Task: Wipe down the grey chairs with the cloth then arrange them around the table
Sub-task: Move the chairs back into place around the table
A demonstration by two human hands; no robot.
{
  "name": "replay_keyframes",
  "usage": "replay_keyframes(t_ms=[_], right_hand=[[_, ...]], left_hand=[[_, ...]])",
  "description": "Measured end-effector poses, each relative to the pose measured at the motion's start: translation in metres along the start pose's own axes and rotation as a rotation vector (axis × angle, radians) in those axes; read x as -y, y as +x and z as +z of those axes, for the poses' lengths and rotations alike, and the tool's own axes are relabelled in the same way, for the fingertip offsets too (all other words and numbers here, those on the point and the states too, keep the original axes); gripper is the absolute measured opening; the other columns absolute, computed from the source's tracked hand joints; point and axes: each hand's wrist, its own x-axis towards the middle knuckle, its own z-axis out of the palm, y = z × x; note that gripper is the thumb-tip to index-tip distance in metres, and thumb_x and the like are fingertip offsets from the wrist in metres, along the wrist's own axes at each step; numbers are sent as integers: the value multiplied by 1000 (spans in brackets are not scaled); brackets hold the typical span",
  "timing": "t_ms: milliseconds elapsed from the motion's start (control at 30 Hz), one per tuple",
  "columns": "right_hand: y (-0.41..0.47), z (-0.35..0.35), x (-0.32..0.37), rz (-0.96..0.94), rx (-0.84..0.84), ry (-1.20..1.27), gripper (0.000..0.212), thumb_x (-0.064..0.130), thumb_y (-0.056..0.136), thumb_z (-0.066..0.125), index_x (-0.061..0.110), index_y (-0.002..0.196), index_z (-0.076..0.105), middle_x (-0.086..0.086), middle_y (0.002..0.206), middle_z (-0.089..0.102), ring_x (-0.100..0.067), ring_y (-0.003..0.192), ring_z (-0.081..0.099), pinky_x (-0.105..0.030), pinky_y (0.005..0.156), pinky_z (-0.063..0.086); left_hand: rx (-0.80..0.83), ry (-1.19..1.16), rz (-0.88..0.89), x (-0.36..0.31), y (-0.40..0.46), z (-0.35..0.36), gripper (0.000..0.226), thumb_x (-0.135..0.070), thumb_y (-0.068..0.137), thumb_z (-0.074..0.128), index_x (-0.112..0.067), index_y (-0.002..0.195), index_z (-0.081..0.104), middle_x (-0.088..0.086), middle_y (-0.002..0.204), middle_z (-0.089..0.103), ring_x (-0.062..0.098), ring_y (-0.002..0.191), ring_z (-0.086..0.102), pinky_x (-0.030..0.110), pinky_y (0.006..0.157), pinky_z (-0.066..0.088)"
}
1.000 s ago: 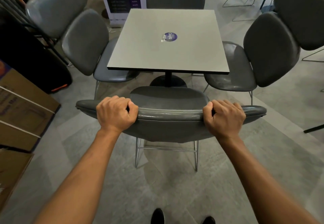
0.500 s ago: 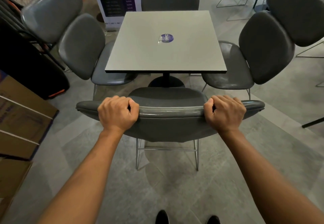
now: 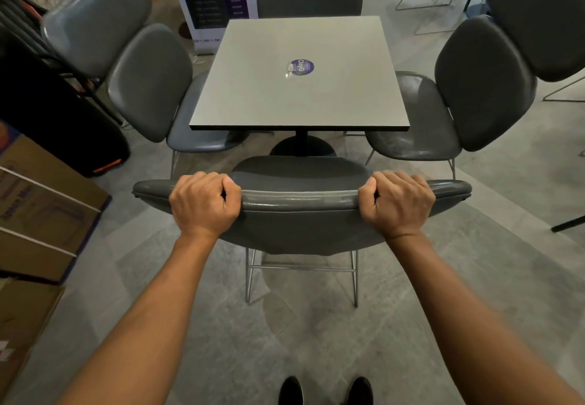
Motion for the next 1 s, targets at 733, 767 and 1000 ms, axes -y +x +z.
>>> replay_keyframes(t_ms=[733, 767, 1000], right_hand=[[0, -31, 13, 72, 231, 131, 36, 36, 95, 48, 20, 66, 64, 5, 62, 60, -11, 58, 47, -27, 62, 30], [2, -34, 14, 92, 249, 143, 37, 37, 94, 48, 21, 65, 63, 5, 61, 59, -11, 58, 46, -27, 64, 29], [31, -43, 71, 450, 535, 380, 32, 40, 102, 52, 19, 92, 74, 1, 80, 68, -10, 74, 59, -32, 71, 46]], left_hand=[[286, -94, -150, -10, -35, -25, 44, -44, 109, 28, -26, 130, 62, -1, 137, 62, 22, 144, 39, 43, 125, 15], [286, -112, -145, -4, -37, -28, 43, -46, 108, 31, -27, 136, 58, -2, 143, 58, 23, 147, 34, 45, 125, 14], [303, -206, -283, 89, -59, -68, 56, -54, 105, 39, -37, 157, 30, -10, 167, 24, 16, 157, 9, 41, 122, 13]])
